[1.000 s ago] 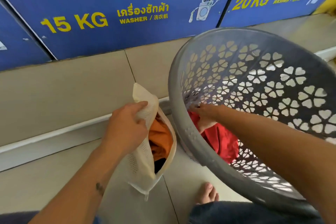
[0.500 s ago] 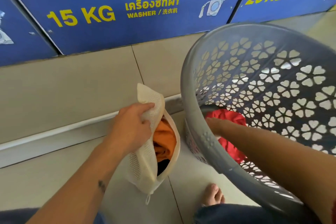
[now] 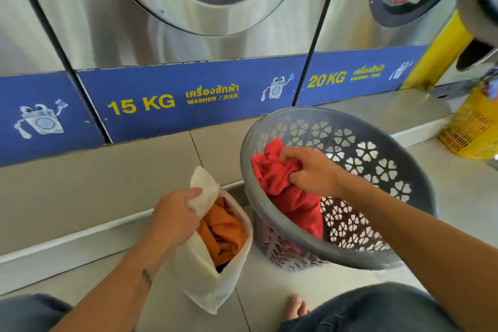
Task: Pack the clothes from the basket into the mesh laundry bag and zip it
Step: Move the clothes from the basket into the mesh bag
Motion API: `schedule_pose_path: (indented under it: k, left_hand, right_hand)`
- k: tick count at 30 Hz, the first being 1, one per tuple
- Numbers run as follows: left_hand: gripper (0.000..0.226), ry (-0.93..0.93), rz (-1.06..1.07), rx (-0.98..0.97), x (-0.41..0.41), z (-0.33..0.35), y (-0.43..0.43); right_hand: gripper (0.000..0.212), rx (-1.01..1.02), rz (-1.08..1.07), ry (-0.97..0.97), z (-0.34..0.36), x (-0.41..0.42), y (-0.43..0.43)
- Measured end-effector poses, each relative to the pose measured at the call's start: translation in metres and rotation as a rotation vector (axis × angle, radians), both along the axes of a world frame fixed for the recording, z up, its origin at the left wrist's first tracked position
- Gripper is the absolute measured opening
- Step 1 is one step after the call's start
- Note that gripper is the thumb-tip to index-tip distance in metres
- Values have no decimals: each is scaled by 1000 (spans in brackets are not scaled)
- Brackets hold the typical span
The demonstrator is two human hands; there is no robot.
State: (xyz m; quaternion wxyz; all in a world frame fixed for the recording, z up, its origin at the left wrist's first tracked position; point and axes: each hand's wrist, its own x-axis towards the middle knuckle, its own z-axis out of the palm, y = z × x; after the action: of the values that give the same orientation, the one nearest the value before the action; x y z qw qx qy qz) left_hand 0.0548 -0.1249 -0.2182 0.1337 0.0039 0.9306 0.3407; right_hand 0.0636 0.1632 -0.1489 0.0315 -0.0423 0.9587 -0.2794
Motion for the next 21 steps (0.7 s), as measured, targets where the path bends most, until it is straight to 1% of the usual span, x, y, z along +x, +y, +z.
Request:
schedule_pose_path:
  k: [2,5,7,8,9,12,13,14,15,16,17,19,21]
  left_hand:
    - [54,2,-1,-7,10,4,-3]
    - [50,21,-24,-68,20,10,-11]
    - [49,19,-26,-90,22,14,-19]
    - [49,15,-18,-89,23,16,-22]
    - [49,12,-8,-84,24,17,-26]
    - [50,-8,23,-40,28,19,-32]
    - [50,-8,34,-21,29,19,-34]
    - [50,-7,43,-4,30,18,-35]
    - [51,-8,50,7,30,17,-36]
    - [51,-10,56,13,30,17,-37]
    - [51,-15,62,21,30,16,-38]
    - [51,-20,71,46,29,13,-40]
    - [50,-21,67,65,28,12,-39]
  right_hand:
    - [27,-20,-13,134,32,14,-13]
    - [25,-47,-13,314,78,36,-40]
    - [28,-12,6,383,93,48,-62]
    - [28,24,25,364,93,51,-71]
    - [28,70,55,304,87,54,-79]
    - [37,189,123,4,51,61,-97]
    - [39,201,111,-25,36,63,-99]
    - [37,198,79,6,24,64,-100]
    - [32,166,23,77,15,63,-100]
    - [26,100,-48,132,9,61,-100]
    - [27,6,-124,175,6,60,-101]
    - [45,-162,-255,182,5,55,-101]
    - [78,-185,-345,75,1,47,-94]
